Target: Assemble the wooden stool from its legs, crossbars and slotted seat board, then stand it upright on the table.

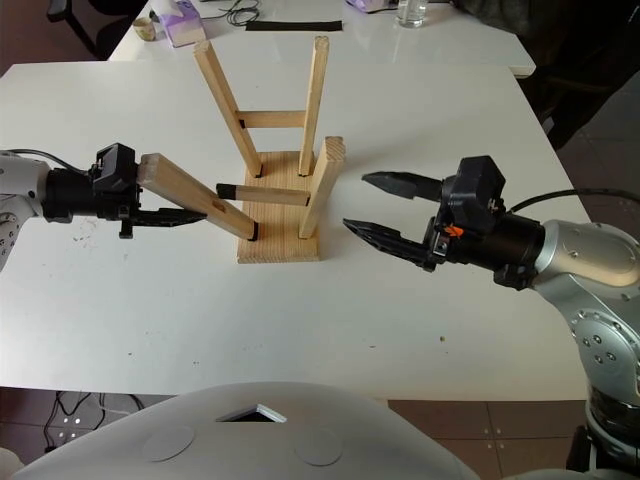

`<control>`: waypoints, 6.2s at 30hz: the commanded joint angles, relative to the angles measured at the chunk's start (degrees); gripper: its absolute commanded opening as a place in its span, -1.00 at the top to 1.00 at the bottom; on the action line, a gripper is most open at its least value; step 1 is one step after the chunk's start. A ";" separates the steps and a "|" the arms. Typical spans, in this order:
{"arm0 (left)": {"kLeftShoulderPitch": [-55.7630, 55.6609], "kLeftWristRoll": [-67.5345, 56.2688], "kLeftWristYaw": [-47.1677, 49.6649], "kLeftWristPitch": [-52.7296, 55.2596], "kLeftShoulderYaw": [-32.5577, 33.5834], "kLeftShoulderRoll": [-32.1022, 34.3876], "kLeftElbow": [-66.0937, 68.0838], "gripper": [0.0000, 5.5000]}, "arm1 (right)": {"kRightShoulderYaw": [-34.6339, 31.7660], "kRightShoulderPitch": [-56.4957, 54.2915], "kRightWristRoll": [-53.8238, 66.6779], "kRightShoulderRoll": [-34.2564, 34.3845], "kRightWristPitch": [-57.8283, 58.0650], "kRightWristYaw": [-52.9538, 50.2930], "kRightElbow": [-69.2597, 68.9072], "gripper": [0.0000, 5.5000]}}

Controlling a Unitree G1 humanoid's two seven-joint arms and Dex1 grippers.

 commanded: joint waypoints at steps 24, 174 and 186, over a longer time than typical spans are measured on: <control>-11.21 15.71 -0.82 5.16 -12.83 -8.89 18.83 0.26 | 30.79 -27.01 -26.91 9.57 -2.81 -1.53 31.14 -0.07; -4.68 -18.09 21.53 41.08 5.66 -20.00 -29.66 -0.29 | 22.40 -0.75 -60.29 17.52 -17.08 -17.04 27.50 0.49; -22.06 -53.53 39.47 40.77 28.17 -17.77 -15.72 -0.29 | 20.15 6.11 -59.28 17.98 -15.83 -17.32 21.57 0.49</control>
